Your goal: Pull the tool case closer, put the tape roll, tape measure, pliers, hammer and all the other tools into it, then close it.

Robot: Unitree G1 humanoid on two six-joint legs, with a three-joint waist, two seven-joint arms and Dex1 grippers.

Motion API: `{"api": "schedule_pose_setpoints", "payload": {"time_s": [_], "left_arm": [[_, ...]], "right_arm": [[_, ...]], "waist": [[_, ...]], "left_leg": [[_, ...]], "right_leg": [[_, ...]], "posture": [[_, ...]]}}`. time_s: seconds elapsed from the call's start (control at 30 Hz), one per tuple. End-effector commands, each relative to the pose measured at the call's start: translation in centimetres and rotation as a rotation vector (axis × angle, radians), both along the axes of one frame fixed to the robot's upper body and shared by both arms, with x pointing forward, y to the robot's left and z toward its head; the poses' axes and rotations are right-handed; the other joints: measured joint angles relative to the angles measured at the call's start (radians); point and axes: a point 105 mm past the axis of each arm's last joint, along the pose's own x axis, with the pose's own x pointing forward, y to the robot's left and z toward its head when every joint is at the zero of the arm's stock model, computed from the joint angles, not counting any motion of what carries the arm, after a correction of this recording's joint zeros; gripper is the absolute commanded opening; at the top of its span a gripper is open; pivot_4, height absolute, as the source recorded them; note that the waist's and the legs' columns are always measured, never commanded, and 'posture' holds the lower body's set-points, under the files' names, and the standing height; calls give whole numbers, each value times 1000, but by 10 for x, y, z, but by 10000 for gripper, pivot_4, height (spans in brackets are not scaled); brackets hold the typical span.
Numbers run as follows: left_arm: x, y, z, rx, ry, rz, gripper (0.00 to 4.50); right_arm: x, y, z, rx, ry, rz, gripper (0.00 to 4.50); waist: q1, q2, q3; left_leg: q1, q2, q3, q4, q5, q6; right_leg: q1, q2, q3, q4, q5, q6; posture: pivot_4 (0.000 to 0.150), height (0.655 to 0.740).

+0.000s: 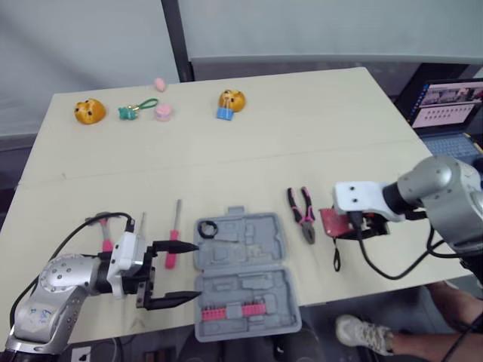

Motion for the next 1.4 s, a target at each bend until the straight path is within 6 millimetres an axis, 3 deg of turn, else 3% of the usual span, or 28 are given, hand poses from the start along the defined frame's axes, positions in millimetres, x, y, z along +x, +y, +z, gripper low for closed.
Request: {"api": "schedule_pose_setpoints", "payload": {"time_s": [0.03, 0.17, 0.53, 0.8, 0.97, 1.4], "left_arm": [[-1, 2, 2, 5, -13, 1, 45000], [-1, 6, 0, 9, 0, 24, 45000], [6, 11, -4, 21, 5, 34, 45000], [6, 10, -5, 27, -6, 24, 45000], [5, 10, -6, 29, -2, 32, 45000], [8, 9, -6, 35, -11, 49, 45000]], "right_arm": [[0, 15, 9, -35, -20, -24, 30205], [-2, 36, 4, -61, 13, -25, 30205], [16, 88, -5, -43, 23, -52, 30205], [22, 105, -12, -67, 51, -57, 30205], [29, 113, -27, -76, 67, -78, 30205], [33, 132, -36, -86, 70, -4, 30205]], "waist": [[0, 0, 0], [-1, 0, 0], [-8, 0, 0], [-27, 0, 0], [-34, 0, 0], [-33, 0, 0]], "left_leg": [[-1, 0, 0, 0, 0, 0], [-7, 0, -2, 2, 0, 0], [-7, -1, -3, 4, 1, -1], [-8, -1, -3, 4, 1, -1], [-8, -1, -3, 4, 1, -1], [-8, -1, 0, 4, 1, -2]], "right_leg": [[-1, 0, 0, 0, 0, 0], [-6, 0, -2, 1, 0, 0], [-6, 0, -2, 3, 0, 0], [-6, 0, -3, 4, 0, 0], [-7, 0, -3, 5, 0, 0], [-11, 0, -3, 8, 0, 0]], "posture": [[1500, 7400], [1500, 7400], [1500, 7400], [1500, 7400], [1500, 7400], [1500, 7400]]}}
